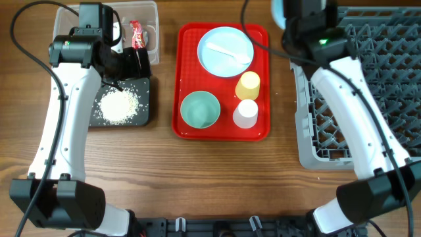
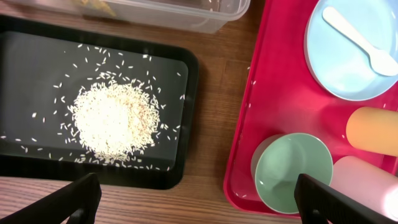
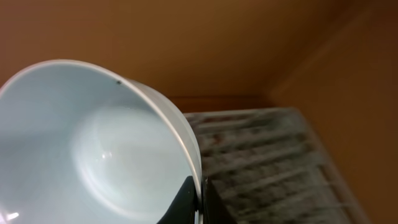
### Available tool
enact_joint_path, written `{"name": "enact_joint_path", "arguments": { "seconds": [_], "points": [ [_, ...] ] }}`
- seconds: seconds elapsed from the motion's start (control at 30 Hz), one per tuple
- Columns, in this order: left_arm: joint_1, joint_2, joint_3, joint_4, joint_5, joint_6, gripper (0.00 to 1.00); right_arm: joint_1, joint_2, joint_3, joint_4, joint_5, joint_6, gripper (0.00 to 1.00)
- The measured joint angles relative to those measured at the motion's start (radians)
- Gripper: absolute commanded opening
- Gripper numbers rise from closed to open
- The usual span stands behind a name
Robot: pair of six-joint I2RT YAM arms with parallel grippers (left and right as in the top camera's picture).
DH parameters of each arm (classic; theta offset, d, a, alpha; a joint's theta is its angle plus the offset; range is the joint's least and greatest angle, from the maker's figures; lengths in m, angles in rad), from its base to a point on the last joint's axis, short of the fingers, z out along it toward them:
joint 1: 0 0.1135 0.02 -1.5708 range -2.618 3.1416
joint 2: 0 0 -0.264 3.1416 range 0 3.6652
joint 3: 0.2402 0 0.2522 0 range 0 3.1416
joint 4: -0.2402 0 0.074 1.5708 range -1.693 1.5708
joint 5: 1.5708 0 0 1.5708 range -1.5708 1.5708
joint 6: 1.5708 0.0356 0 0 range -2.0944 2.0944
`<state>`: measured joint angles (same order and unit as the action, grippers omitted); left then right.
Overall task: Sort waste into correct bins and load items into the dishwasher rack
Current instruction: 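Place the blue bowl into the back of the dish rack with the right gripper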
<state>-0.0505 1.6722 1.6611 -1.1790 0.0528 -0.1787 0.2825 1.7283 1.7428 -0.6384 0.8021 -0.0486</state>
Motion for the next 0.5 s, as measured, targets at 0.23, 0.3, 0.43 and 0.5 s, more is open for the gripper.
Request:
{"name": "enact_joint_path", "arguments": {
  "seconds": [0.23,0.3,0.43,0.5],
  "points": [
    [0.000,0.000,0.000,0.000,0.000,0.000,1.00,-0.180,0.100,-0.002,0.174,0.079,-0.388,0.04],
    [0.000,0.000,0.000,0.000,0.000,0.000,1.00,-0.201,0.143,-0.002,0.188,0.077,-0.488,0.04],
    [0.000,0.000,-0.001,0.000,0.000,0.000,1.00,-0.207,0.246,-0.002,0.207,0.063,-0.603,0.04],
    [0.000,0.000,-0.001,0.000,0.000,0.000,1.00,-0.207,0.310,-0.002,0.206,0.061,-0.617,0.04]
  ]
}}
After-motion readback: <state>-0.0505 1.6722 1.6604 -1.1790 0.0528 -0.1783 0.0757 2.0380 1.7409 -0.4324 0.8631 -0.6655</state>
